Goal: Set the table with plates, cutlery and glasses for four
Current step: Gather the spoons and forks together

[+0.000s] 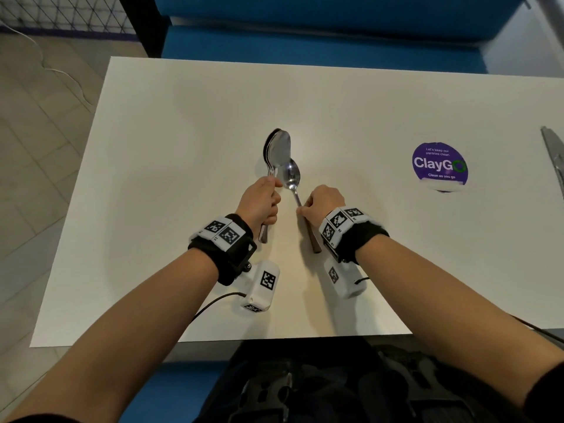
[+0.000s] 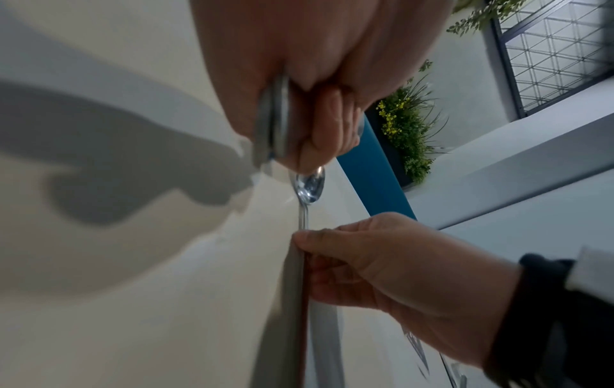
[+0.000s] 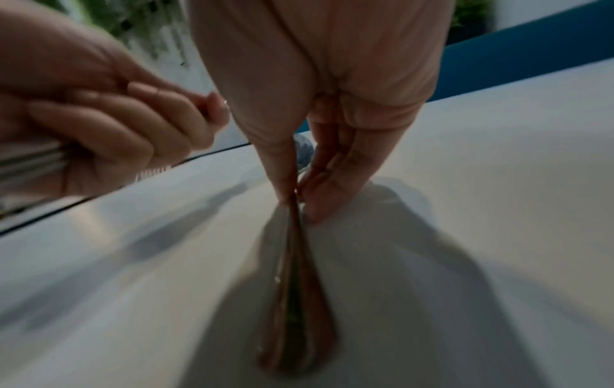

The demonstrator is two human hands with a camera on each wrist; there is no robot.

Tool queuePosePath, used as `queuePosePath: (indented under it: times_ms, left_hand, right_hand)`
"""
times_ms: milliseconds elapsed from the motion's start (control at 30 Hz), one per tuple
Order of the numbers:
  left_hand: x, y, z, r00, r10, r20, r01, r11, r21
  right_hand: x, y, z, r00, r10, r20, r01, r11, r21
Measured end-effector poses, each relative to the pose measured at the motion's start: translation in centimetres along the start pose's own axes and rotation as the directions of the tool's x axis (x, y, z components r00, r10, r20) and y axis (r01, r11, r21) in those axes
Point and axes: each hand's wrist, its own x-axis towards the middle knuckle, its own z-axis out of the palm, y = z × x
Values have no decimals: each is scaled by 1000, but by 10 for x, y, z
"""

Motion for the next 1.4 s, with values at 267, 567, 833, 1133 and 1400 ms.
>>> queuePosePath:
  times_ms: [267,567,833,1133,1400]
  left_hand:
    - [6,0,3,999,25,-41,-25,1000,15]
    - [7,7,30,998,27,64,-26,999,-19]
    - [16,2,78,990,75,120,-81,996,43]
    - [37,2,159,970,127,206,-172,961,218]
    - [44,-10,289,941,159,299,-230,948,220]
  right_hand:
    - [5,16,-9,997,-6,83,-7,987,158]
    - [-8,11,-44,988,-150,32,64,593,803]
    - [-7,35,-63,991,-106,-79,131,853,506]
    - [15,109,-107,994,86,-60,-20,723,690]
    - [23,228,-167,997,67,-28,-16,572,820]
